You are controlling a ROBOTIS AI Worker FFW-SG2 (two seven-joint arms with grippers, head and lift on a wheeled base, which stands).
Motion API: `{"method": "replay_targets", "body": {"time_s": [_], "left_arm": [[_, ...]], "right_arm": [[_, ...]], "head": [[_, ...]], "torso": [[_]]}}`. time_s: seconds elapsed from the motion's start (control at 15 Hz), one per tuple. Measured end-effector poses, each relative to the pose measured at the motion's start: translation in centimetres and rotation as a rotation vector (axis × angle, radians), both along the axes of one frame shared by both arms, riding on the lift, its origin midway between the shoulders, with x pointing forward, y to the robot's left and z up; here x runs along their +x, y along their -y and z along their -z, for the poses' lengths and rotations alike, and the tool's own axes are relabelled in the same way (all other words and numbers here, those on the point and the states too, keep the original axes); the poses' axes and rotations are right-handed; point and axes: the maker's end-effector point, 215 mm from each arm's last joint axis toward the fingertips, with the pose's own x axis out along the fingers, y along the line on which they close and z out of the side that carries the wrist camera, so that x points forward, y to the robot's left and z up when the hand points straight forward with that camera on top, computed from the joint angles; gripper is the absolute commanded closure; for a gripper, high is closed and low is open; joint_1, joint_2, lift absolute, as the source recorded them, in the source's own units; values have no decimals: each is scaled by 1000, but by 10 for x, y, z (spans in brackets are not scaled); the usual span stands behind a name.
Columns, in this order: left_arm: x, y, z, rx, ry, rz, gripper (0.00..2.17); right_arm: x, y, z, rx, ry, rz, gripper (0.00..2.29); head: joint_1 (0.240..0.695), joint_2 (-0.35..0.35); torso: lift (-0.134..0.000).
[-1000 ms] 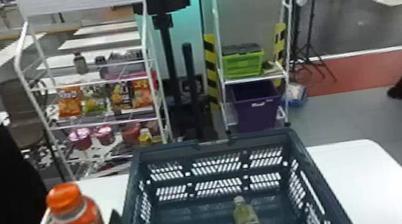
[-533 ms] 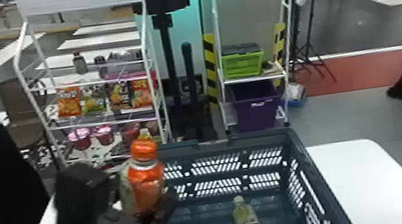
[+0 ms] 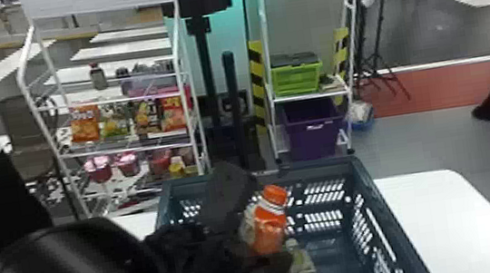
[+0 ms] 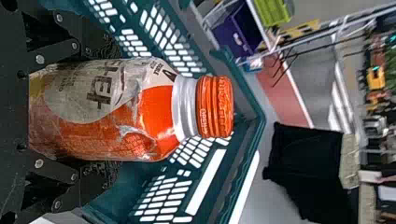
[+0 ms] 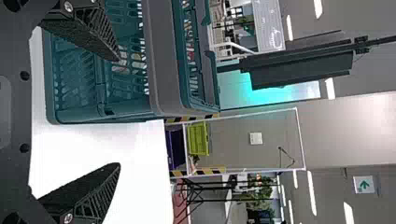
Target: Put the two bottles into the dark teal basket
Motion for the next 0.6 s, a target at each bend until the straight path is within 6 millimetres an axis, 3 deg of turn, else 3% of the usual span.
{"method": "replay_targets", "body": {"time_s": [0.4,0.6], "left_arm": [[21,40,54,57,-212,111,2148],[29,39,73,86,-280,104,2145]], "right_arm": [[-15,3,-6,-7,20,5,87],[-20,4,-9,-21,29,-1,87]], "head": [[499,0],[499,0]], "torso": [[0],[0]]}}
